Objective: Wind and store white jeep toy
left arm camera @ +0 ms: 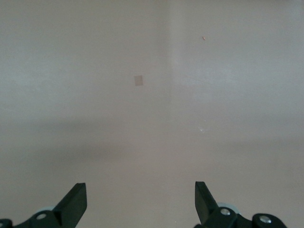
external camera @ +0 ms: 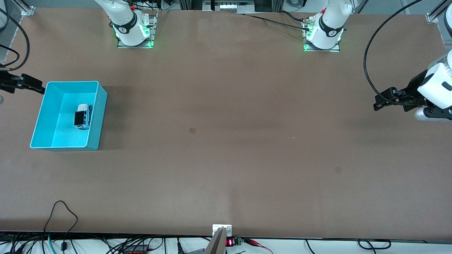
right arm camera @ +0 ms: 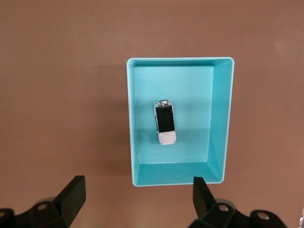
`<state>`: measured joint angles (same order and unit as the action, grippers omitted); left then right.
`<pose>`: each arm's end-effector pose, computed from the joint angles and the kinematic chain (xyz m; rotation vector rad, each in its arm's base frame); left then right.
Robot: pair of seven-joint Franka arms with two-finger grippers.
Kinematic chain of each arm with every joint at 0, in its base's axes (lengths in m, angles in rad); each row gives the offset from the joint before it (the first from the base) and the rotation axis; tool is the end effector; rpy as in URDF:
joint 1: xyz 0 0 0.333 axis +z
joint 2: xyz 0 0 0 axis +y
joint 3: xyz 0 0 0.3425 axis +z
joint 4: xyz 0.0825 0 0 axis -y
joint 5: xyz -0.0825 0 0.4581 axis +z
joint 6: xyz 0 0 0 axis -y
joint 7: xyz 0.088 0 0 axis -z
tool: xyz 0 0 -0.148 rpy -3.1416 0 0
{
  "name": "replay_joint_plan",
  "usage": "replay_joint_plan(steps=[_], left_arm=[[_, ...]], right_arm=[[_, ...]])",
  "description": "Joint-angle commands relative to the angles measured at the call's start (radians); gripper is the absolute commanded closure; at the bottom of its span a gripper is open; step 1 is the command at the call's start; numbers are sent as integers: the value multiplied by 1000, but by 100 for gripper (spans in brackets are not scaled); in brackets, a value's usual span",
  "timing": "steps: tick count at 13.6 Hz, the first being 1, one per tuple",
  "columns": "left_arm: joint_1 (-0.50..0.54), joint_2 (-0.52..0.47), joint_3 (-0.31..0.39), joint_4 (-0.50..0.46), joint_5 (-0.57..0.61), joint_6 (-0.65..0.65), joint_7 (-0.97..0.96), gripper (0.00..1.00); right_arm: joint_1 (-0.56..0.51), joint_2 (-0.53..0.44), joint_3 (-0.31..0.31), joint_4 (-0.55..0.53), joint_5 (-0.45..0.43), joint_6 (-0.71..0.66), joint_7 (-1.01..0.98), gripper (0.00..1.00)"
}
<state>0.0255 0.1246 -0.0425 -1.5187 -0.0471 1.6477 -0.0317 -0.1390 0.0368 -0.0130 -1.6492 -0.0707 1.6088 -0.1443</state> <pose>0.6758 -0.0167 0.5643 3.0891 0.0287 0.0050 0.6271 -0.1063 0.5475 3.0799 -0.0035 -0.1338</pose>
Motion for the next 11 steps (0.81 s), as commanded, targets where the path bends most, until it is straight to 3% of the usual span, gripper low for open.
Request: replay_joint_plan(steps=[1, 8, 11], left_arm=[[7, -16, 0, -12, -2, -8, 10, 0], [22, -22, 7, -9, 0, -32, 13, 0], [22, -28, 0, -9, 0, -26, 13, 0]], right_arm=[[9, 6, -1, 77, 18, -70, 9, 0], [143, -5, -44, 75, 22, -89, 12, 0], [147, 2, -44, 71, 46, -83, 18, 0]])
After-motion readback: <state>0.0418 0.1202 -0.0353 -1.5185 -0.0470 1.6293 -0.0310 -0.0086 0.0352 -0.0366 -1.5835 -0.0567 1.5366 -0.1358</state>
